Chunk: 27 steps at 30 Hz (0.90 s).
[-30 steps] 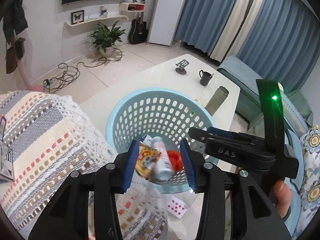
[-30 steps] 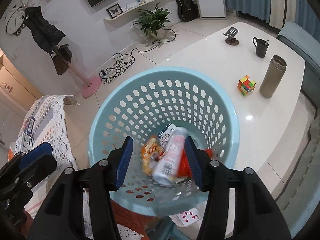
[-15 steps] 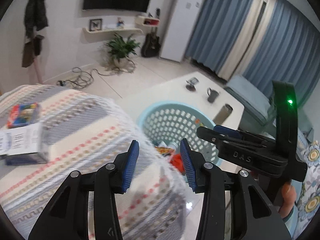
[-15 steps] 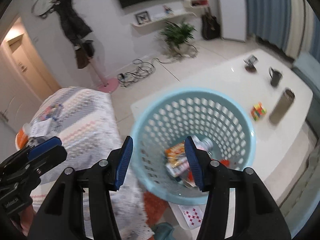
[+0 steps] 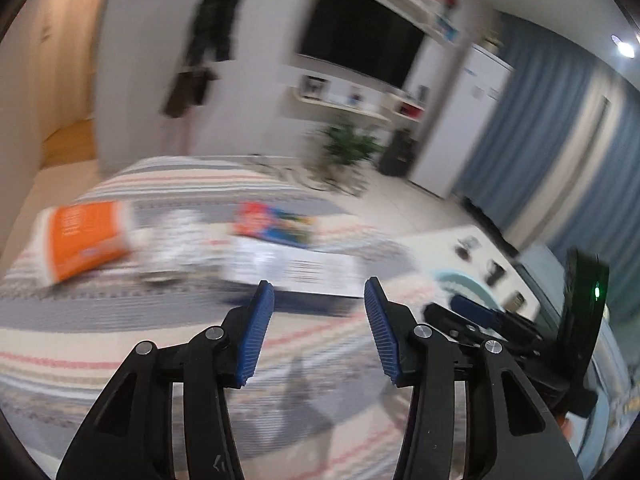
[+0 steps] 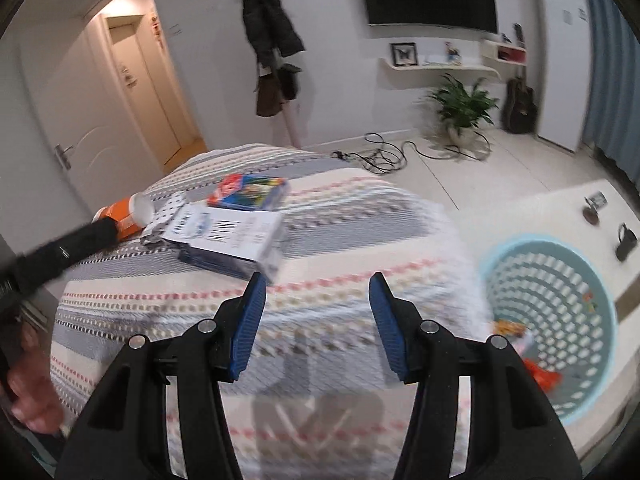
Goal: Collect trash
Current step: 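Move both open tools back toward the table, then grasp the orange paper cup rim with the left tool while the right tool grasps the white milk carton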
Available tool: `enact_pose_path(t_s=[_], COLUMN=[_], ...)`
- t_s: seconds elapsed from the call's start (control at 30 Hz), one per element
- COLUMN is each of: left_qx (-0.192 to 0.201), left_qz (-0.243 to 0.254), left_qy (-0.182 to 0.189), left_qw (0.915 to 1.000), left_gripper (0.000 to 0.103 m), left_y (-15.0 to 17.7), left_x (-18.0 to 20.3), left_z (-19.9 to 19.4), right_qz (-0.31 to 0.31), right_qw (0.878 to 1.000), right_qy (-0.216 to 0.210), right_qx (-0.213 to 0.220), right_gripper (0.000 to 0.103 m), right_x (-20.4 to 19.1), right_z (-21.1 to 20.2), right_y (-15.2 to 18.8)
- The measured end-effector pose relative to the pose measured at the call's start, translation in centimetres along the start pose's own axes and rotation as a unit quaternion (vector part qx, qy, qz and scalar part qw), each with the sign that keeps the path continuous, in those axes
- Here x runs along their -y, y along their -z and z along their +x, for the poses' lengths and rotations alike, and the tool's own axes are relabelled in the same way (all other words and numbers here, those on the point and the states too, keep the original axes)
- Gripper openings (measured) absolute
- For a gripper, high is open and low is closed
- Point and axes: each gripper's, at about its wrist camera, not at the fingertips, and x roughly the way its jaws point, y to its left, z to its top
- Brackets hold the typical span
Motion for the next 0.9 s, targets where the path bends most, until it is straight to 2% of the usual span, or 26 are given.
enact_pose_path(t_s=[0.17, 0.33, 0.4, 0.43, 0.67, 0.83, 0.9], left_qx=[0.019, 0.021, 0.02, 0.019, 0.003, 0.009, 0.012], left_qz=[-0.059, -0.095, -0.096, -0.098, -0.099, -0.111, -0.108], left_qy=[-0.055, -0.124, -0.138, -0.145, -0.151, -0.14, -0.147], left_qw=[0.9966, 0.9875, 0.9855, 0.9845, 0.9836, 0.9839, 0.9832], left_gripper=[0.046, 0.046, 0.055, 0.057, 0.058, 0.059, 0.058], left_y=[-0.4, -1.0, -1.4, -1.7, -2.7, -2.7, -2.7], left_x=[-7.2, -13.7, -14.9, -15.6, -17.5, -18.1, -18.1], left_z=[-1.9, -2.1, -1.7, -1.3, 1.1, 0.9, 0.9], right_qz=[-0.025, -0.025, -0.018, -0.014, -0.029, -0.049, -0.05], right_qw=[1.0, 0.999, 0.999, 0.999, 0.999, 0.998, 0.998], right_qy=[-0.01, -0.007, -0.006, -0.009, -0.006, -0.003, -0.003], right_qx=[-0.015, -0.026, -0.032, -0.033, -0.029, -0.03, -0.031], right_gripper=[0.046, 0.046, 0.046, 0.046, 0.046, 0.046, 0.046], right_x=[-3.0, -3.6, -3.2, -3.0, -3.5, -4.3, -4.3], right_z=[3.5, 5.2, 5.6, 5.7, 5.5, 5.6, 5.7], right_y=[0.3, 0.7, 0.8, 0.7, 0.9, 1.1, 1.1])
